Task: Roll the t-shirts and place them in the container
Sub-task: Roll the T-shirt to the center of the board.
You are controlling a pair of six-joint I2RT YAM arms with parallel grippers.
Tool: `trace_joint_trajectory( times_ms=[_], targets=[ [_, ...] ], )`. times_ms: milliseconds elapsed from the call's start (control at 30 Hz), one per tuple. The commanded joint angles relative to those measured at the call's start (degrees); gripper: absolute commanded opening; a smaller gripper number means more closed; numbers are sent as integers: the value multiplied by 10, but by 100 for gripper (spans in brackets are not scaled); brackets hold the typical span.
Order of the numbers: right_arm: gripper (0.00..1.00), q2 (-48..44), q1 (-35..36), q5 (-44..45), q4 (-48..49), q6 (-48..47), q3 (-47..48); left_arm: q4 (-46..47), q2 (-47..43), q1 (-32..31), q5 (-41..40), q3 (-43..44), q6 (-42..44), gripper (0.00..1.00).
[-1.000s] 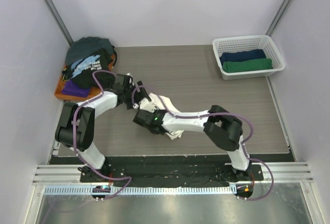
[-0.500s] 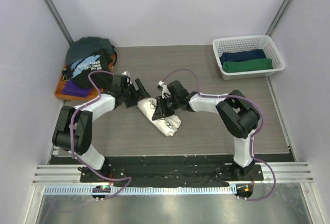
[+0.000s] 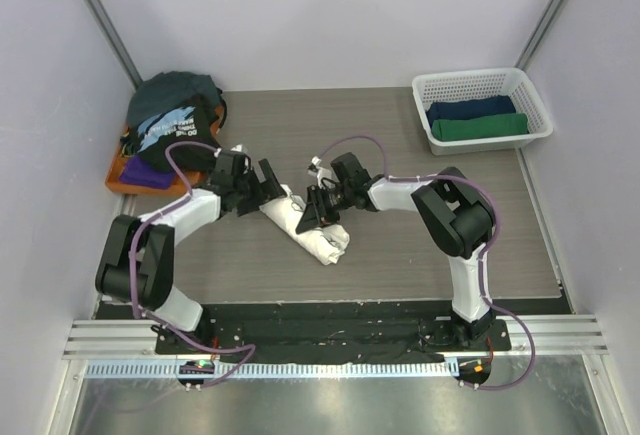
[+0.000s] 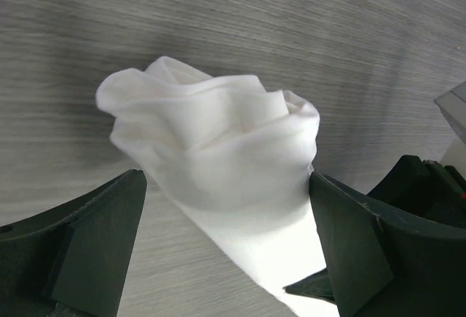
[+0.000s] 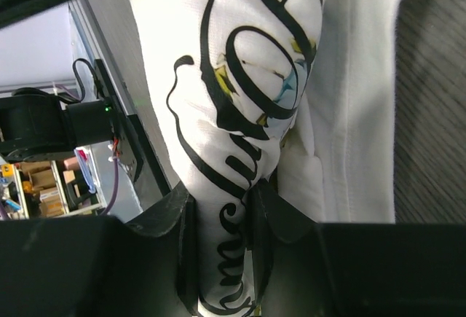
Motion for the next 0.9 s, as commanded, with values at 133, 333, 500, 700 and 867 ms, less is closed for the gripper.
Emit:
trace_joint_trajectory(
  times_ms=[133, 333, 500, 700, 867],
  targets=[
    [1, 9, 13, 111, -192, -104, 13, -70, -95, 5, -91, -14, 21, 100],
    [1, 9, 13, 140, -241, -136, 32, -45, -37, 37, 1, -18, 44, 100],
    [1, 12, 13, 155, -261, -153, 39, 1, 29, 44, 58, -13, 25, 98],
    [1, 11, 13, 165, -273, -166, 42, 19, 64, 45, 54, -7, 25, 90],
    [1, 17, 13, 180, -284, -171, 55, 34, 58, 45, 68, -28, 18, 45]
  ],
)
